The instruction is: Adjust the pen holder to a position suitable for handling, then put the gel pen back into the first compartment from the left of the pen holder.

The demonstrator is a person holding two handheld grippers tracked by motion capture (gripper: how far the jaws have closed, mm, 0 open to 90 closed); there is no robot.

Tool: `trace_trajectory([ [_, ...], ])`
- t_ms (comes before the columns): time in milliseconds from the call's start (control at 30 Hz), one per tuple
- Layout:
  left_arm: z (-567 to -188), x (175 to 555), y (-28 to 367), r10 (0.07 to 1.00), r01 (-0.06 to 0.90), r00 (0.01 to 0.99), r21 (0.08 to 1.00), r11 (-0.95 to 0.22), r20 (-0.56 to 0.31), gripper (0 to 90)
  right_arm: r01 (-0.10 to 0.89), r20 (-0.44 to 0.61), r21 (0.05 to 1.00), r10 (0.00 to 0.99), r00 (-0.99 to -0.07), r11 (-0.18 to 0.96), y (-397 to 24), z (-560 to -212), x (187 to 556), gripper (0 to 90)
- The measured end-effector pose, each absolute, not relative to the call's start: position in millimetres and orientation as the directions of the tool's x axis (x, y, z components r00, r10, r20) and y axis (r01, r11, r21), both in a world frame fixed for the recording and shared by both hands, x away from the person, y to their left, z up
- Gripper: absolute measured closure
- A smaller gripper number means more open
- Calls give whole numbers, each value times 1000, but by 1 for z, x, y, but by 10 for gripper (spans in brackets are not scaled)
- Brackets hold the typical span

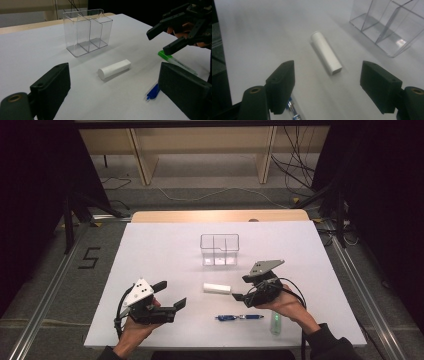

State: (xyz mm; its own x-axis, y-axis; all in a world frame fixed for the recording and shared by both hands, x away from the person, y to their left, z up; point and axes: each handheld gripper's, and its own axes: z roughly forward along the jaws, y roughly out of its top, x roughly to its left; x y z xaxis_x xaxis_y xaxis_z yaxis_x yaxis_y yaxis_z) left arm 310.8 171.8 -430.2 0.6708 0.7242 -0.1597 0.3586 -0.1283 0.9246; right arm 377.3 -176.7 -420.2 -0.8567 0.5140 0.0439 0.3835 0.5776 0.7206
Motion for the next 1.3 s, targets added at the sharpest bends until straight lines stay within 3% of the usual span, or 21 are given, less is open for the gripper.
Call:
trace_trajectory([
  [467,-430,311,172,723,358,672,925,-130,-159,102,387,55,660,472,-880,644,-168,-432,366,195],
  [1300,-431,311,171,721,362,676,921,-145,-153,102,398,58,538,438,-897,743,-170,-445,355,191],
])
